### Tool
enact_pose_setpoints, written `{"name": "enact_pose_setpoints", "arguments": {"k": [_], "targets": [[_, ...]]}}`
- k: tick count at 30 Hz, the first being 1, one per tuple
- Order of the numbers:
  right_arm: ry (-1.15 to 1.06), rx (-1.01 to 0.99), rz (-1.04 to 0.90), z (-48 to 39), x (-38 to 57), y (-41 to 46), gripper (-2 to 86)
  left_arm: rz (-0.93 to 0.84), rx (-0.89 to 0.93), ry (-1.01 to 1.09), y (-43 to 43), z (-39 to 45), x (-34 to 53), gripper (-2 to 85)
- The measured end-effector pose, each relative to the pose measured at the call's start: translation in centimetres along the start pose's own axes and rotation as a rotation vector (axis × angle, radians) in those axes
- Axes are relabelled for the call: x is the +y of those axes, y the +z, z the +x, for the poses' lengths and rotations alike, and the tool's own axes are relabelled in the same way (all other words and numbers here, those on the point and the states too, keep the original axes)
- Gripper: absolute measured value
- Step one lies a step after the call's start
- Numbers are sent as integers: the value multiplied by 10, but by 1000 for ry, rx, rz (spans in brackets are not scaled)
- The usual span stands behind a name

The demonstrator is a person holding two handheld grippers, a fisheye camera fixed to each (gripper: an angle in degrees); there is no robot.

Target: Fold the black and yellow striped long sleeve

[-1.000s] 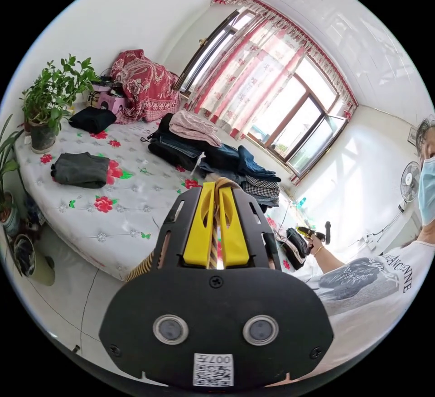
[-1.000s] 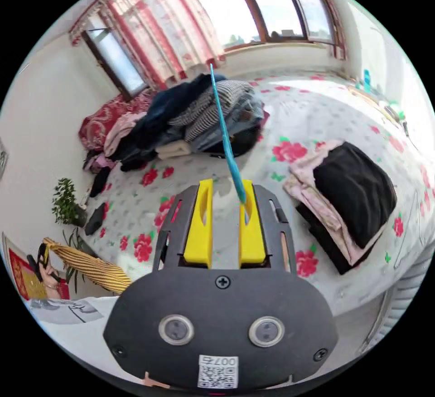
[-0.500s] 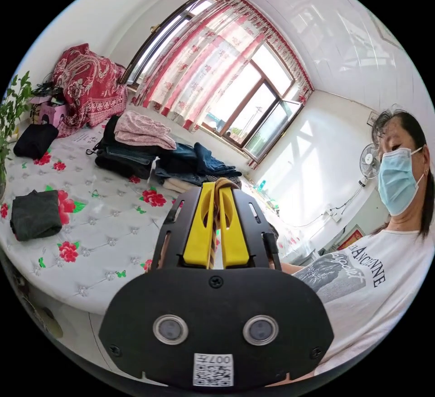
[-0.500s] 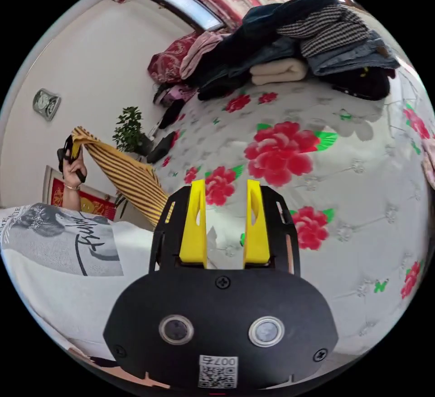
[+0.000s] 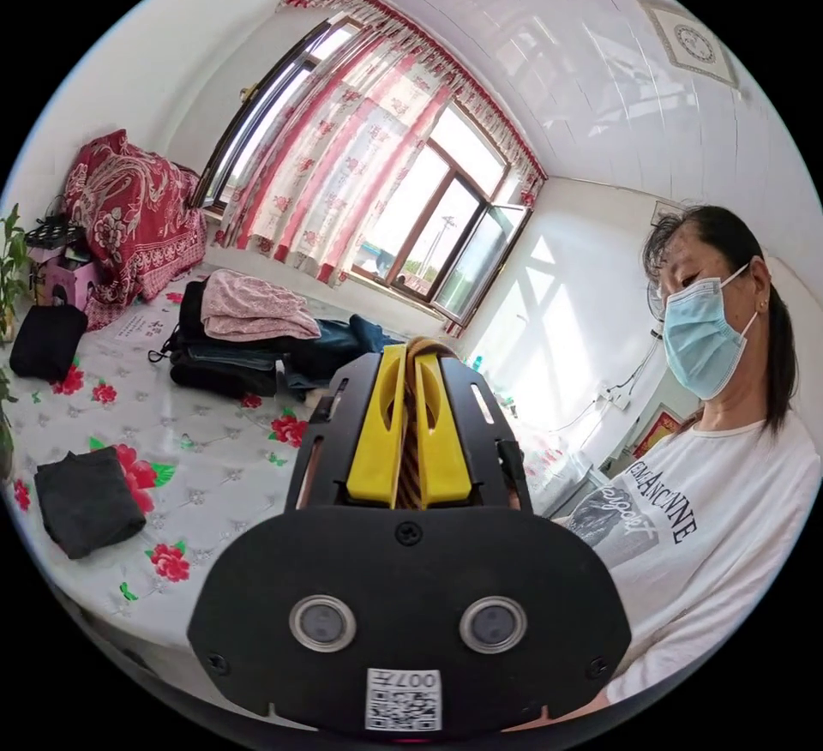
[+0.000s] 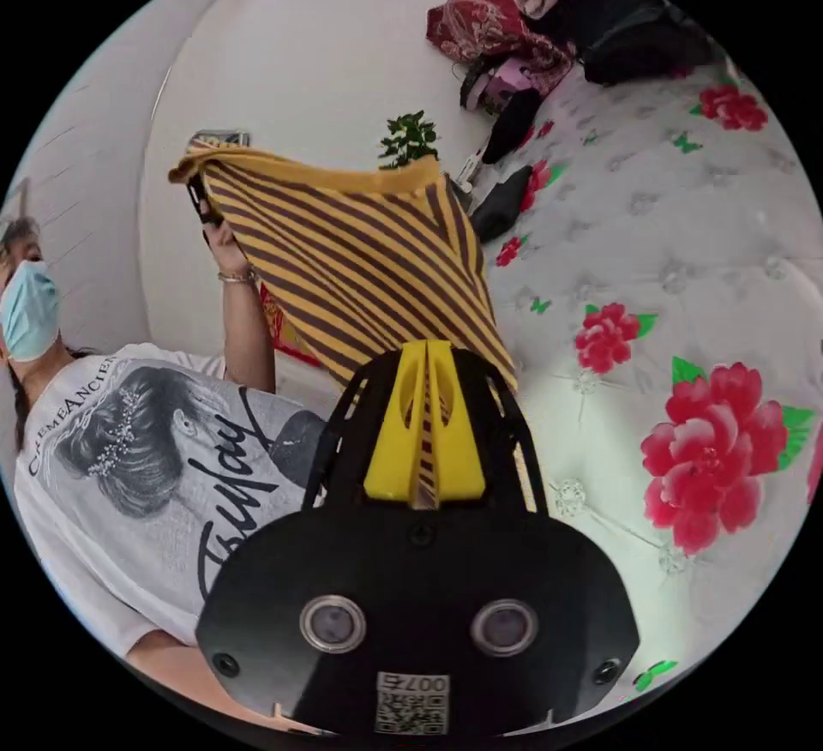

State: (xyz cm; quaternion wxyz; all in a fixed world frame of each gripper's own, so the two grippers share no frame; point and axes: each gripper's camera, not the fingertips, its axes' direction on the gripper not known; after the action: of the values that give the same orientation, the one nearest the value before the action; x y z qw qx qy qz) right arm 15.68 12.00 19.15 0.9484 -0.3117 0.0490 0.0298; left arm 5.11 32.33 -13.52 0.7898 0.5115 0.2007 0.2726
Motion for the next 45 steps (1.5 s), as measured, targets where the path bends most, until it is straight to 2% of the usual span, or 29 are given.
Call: {"name": "enact_pose_setpoints", "arguments": {"k": [2,3,5,7,9,12,16,18,20,23,25,27,30,35,38,41,45], "targets": [[-36,86,231,-24,6,-66,3,-16,-52,-7,-12,-13,0,-9],[-49,203,327,-41,9,-103,5,-25,-49,-14,-15,-23,0,-9],[-70,384,342,-61,5,-131,13,-28,33,-15,-11,-32,-2,-9],[-84,436,268,-68,-6,-131,36,-12,171,19,0,-28,-4,-9],[-81,357,166,-62,-20,-99,94,23,418,85,14,-15,-8,-9],[-58,177,33,-41,-25,-27,147,86,637,175,15,5,-18,-9],[-28,-69,-100,-23,-19,61,147,139,676,239,3,10,-31,-9],[-40,-271,-149,-25,-16,91,83,117,605,225,0,4,-33,-9],[-59,-238,-138,-35,-14,90,40,117,521,181,-5,-7,-29,-9],[-117,9,-42,-63,-7,49,12,153,337,88,-25,-33,-18,-9],[-124,142,86,-85,6,5,6,158,185,44,-38,-45,-11,-9],[-146,296,296,-128,30,-59,3,118,0,30,-45,-52,-7,-9],[-262,503,471,-211,48,-112,2,21,-62,56,-21,-58,-13,-8],[-452,956,544,-310,5,-125,6,-33,-81,125,91,-85,-54,6],[-371,1141,577,-299,-52,-132,15,-139,-168,83,197,-131,-85,58],[-47,1274,527,-238,-90,-142,25,-315,-402,-68,276,-189,-80,85],[156,1192,448,-169,-32,-136,36,-410,-490,-130,289,-226,-4,97]]}}
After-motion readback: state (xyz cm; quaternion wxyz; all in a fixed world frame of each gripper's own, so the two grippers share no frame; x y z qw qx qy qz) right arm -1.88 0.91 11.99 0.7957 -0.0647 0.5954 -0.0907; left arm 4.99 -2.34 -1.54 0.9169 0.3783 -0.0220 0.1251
